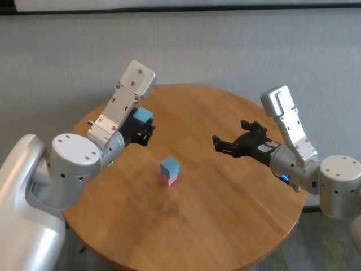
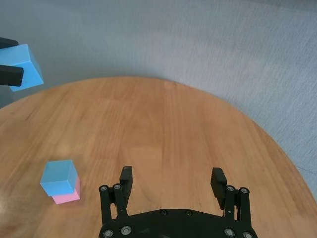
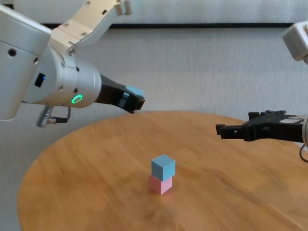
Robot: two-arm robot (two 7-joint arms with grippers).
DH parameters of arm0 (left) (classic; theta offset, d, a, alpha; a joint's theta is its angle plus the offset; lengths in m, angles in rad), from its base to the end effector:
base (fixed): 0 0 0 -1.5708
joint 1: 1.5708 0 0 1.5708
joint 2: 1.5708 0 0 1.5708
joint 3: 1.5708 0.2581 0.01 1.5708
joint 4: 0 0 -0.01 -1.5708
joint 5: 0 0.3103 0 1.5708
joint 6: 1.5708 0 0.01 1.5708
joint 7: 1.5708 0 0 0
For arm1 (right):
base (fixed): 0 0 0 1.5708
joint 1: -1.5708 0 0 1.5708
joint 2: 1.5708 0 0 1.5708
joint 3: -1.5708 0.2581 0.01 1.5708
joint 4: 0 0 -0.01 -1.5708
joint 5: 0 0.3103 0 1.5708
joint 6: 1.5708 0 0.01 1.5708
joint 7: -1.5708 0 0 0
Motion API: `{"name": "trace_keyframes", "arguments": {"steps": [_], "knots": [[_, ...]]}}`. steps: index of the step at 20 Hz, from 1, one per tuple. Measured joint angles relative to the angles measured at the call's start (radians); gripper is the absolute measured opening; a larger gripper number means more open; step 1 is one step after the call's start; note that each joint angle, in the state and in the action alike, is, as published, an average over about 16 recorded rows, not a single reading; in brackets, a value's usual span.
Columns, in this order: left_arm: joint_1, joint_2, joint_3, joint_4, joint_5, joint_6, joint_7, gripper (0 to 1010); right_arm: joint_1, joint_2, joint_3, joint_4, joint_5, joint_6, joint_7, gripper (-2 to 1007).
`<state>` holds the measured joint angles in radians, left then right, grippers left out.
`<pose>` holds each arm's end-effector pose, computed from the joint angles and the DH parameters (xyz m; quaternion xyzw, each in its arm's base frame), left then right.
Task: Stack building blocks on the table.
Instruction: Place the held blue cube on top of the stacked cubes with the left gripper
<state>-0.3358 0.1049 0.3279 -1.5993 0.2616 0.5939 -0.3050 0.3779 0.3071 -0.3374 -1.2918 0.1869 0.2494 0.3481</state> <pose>0.3847 -0.0763 -0.1559 0.2445 -0.0574 0.5189 0.8171 0.4130 -0.0087 -0.2373 -0.1596 0.0233 -0.4850 0.8595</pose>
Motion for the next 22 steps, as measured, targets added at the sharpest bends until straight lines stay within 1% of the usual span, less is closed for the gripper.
{"name": "trace_keyframes", "arguments": {"steps": [5, 9, 15, 22], "knots": [[0.026, -0.01, -0.005, -0.04, -0.005, -0.002, -0.016, 417, 0.0, 0.0, 0.0, 0.0, 0.0, 0.0, 0.0, 1001], [0.04, -0.017, -0.006, -0.055, -0.013, -0.005, -0.033, 417, 0.0, 0.0, 0.0, 0.0, 0.0, 0.0, 0.0, 1000], [0.045, -0.016, 0.0, -0.047, -0.028, -0.008, -0.06, 417, 0.0, 0.0, 0.0, 0.0, 0.0, 0.0, 0.0, 1000], [0.04, -0.01, 0.014, -0.017, -0.048, -0.009, -0.082, 417, 0.0, 0.0, 0.0, 0.0, 0.0, 0.0, 0.0, 1000]]}}
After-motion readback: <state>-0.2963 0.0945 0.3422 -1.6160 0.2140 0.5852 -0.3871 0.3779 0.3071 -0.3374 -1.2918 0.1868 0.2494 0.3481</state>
